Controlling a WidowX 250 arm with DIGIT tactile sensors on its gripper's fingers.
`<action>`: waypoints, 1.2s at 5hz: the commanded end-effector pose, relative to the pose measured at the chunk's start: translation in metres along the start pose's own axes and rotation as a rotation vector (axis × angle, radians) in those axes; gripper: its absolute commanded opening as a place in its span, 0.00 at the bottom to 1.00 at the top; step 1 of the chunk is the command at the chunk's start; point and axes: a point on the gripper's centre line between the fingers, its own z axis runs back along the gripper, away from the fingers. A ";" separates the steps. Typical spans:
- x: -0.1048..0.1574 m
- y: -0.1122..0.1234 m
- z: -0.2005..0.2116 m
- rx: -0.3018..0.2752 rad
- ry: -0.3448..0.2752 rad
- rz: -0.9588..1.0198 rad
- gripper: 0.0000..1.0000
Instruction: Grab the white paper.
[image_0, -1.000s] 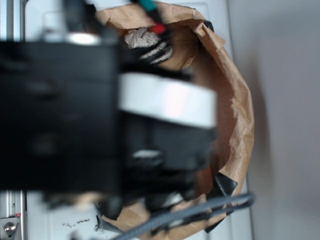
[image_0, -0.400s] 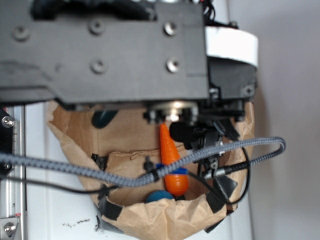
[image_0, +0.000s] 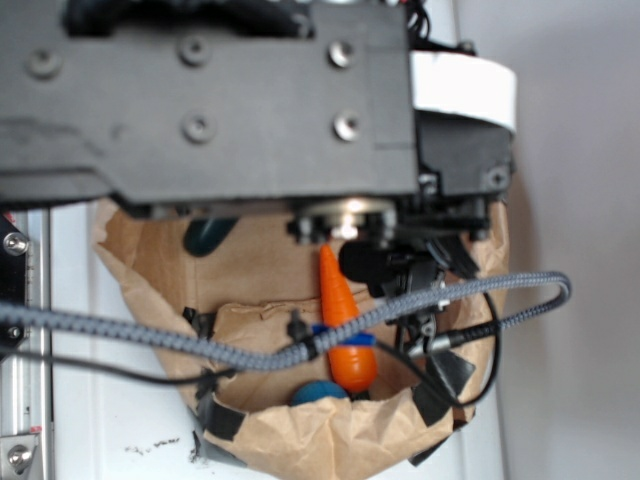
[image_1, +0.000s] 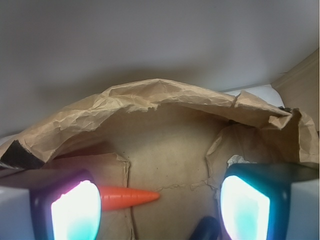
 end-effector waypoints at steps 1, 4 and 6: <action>-0.006 0.009 0.017 0.073 -0.124 0.243 1.00; -0.009 0.022 -0.020 0.271 -0.038 0.726 1.00; 0.012 0.041 -0.049 0.329 0.019 0.829 1.00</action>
